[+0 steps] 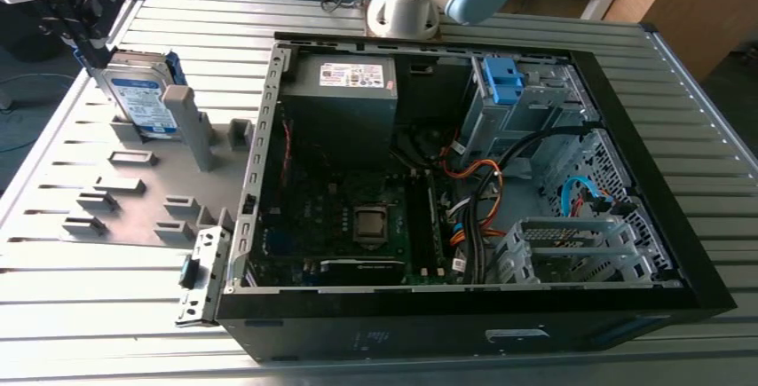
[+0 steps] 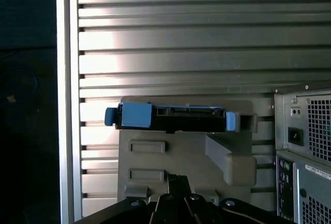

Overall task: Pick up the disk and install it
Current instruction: 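Pick up the disk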

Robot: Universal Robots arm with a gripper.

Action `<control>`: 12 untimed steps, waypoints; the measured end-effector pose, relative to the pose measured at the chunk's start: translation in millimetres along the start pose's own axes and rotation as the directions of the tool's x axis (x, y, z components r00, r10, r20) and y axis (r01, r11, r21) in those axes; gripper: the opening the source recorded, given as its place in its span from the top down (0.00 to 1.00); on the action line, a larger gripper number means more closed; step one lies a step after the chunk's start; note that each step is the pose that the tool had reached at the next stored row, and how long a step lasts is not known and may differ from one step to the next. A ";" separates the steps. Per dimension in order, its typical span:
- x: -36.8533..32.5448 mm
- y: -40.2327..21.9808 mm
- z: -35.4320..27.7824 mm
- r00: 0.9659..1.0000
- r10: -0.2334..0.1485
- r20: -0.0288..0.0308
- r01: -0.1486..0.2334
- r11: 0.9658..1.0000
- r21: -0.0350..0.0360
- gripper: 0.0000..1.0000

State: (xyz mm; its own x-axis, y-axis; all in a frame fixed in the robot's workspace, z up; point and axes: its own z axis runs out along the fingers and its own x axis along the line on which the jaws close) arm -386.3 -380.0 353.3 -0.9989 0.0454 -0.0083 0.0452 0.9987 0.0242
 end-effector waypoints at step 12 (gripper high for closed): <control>0.0 0.0 0.0 1.000 -0.031 -0.001 0.031 1.000 0.000 0.89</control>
State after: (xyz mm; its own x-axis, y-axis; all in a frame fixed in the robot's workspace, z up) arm -386.3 -380.0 353.3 -0.9999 0.0146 -0.0083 0.0144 0.9996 0.0240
